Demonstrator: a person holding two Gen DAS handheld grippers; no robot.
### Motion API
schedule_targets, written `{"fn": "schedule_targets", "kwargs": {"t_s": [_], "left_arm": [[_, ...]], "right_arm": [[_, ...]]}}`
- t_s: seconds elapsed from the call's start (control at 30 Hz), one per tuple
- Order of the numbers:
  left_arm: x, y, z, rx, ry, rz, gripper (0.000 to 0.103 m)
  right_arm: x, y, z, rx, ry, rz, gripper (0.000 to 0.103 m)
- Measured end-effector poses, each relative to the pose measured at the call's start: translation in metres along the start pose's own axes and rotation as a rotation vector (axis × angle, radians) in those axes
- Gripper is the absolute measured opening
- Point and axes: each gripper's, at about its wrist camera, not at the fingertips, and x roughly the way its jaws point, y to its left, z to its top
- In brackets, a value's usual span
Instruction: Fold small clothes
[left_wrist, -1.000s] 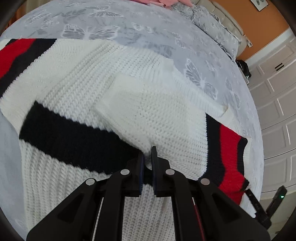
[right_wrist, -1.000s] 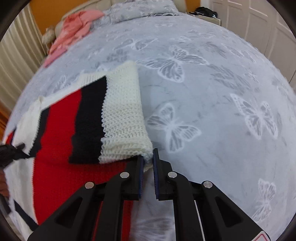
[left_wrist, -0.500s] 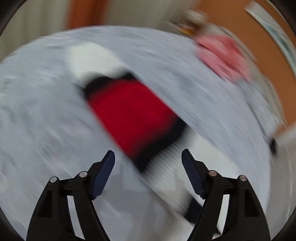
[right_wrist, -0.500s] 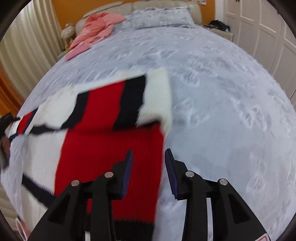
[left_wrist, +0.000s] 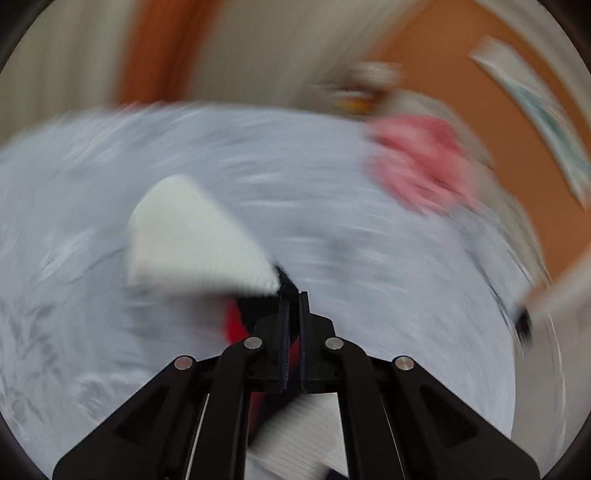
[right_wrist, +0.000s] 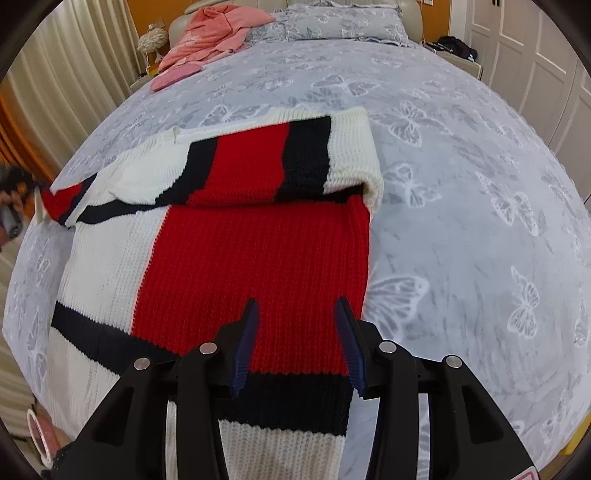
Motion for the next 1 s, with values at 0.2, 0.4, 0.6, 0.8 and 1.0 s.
{"fn": "schedule_targets", "kwargs": {"t_s": [0.2, 0.4, 0.6, 0.8, 1.0], "left_arm": [[-0.028, -0.159, -0.139, 0.35, 0.222, -0.279, 0.063], [-0.047, -0.135, -0.25, 0.433, 0.292, -0.172, 0.072], [-0.058, -0.074, -0.251, 0.28, 0.356, -0.07, 0.076], [-0.078, -0.03, -0.237, 0.19, 0.319, 0.014, 0.077], [-0.083, -0.01, -0.221, 0.139, 0.317, 0.024, 0.078]], "right_arm": [[0.003, -0.002, 0.009, 0.046, -0.001, 0.025, 0.051], [0.001, 0.003, 0.033, 0.011, -0.002, 0.091, 0.058], [0.035, 0.079, 0.105, -0.165, -0.037, 0.211, 0.059], [0.091, 0.218, 0.158, -0.547, -0.019, 0.234, 0.07], [0.163, 0.303, 0.164, -0.724, 0.085, 0.162, 0.047]]}}
